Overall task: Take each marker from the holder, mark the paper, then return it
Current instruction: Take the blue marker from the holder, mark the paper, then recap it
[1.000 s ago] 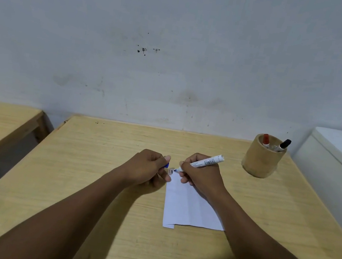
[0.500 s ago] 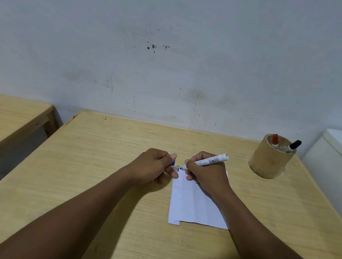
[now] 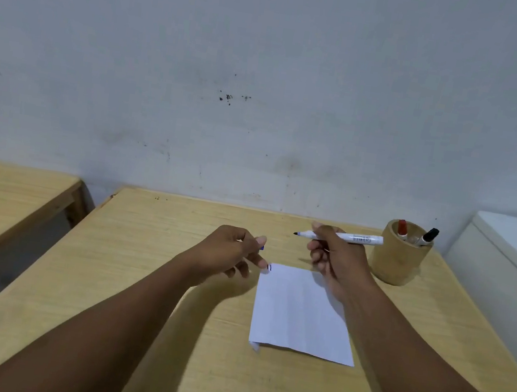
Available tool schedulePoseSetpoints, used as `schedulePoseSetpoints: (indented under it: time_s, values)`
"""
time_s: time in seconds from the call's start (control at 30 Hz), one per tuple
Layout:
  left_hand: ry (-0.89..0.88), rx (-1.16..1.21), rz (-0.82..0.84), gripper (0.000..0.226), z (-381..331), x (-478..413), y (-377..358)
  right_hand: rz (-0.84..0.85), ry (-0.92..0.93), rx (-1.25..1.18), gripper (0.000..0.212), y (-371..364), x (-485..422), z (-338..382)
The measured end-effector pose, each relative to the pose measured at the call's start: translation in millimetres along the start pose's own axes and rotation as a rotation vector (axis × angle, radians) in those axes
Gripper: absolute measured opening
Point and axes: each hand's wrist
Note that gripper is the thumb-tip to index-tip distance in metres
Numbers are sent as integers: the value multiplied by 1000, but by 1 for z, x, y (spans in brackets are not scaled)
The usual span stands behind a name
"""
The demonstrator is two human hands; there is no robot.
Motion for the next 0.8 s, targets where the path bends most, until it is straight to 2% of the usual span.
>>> schedulePoseSetpoints:
  time_s: [0.1,0.2,0.53,0.8]
  values:
    - [-69,59,-31,24,-30,-4,8,136,-34,-124,14,2,6,32]
    - [-131,122,-17,21,-62,-9,8,193,-73,-224,17,7,15,57]
    - [-202,149,54,23,-103,-14,-21,162,-21,-225,16,18,31,75]
    - [-278,110,-37,12,-127,-21,-41,139,8,-355,15,27,28,74]
Point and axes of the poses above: each hand's wrist, its own x-axis away from the middle knuckle, its own y-axis out of the back of the hand, z = x × y, and after that the axes turned 8 degrees about -x, right-handed
